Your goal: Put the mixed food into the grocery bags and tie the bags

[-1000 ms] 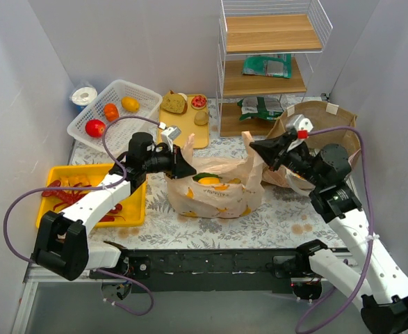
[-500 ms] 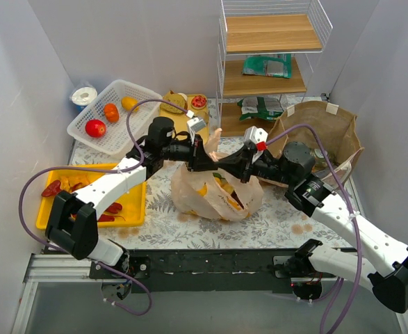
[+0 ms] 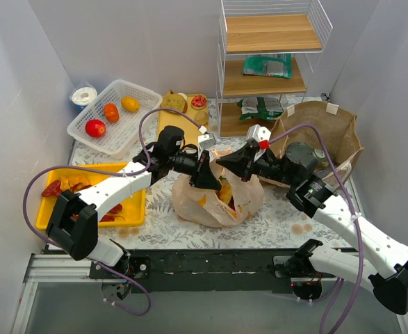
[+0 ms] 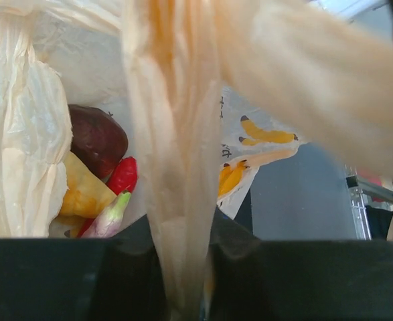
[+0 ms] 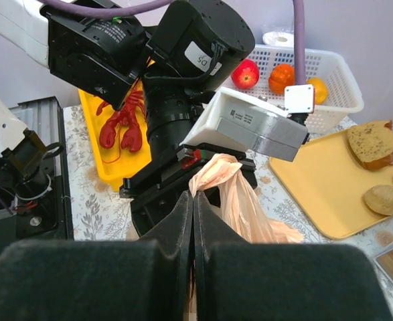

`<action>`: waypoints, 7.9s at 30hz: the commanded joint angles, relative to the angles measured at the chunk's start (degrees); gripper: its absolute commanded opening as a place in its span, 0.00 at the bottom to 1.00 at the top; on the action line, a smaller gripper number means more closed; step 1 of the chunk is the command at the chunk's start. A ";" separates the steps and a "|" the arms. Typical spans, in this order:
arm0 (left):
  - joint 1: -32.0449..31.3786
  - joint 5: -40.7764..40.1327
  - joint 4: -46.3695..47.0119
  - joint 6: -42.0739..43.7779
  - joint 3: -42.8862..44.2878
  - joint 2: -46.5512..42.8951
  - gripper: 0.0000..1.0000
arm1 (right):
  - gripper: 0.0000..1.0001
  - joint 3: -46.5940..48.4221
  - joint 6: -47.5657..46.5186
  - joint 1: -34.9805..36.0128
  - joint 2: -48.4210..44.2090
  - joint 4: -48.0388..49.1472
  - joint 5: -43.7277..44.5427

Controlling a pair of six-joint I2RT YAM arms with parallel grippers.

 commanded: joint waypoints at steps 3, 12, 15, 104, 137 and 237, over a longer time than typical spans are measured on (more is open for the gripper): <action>-0.07 1.10 0.88 0.29 -0.37 -3.08 0.39 | 0.01 -0.19 2.58 0.36 1.50 1.94 -2.39; -0.07 4.52 2.02 -0.15 -1.43 -6.06 0.63 | 0.01 -1.95 3.38 0.27 2.74 3.26 -0.73; -0.07 4.79 5.44 -2.70 -2.57 -6.86 0.73 | 0.01 -2.39 3.99 0.36 3.00 4.05 -0.55; -8.24 -7.25 25.84 -13.78 -12.33 -4.31 0.00 | 0.65 -11.96 31.76 -14.41 -3.50 8.61 -5.81; -8.33 -9.89 16.61 -7.88 -8.55 -10.56 0.84 | 0.01 -15.40 33.70 -14.14 -1.83 13.81 -3.62; 0.02 -17.10 14.86 -24.32 -6.00 -1.06 0.05 | 0.01 -22.95 20.95 10.20 -4.12 0.89 15.27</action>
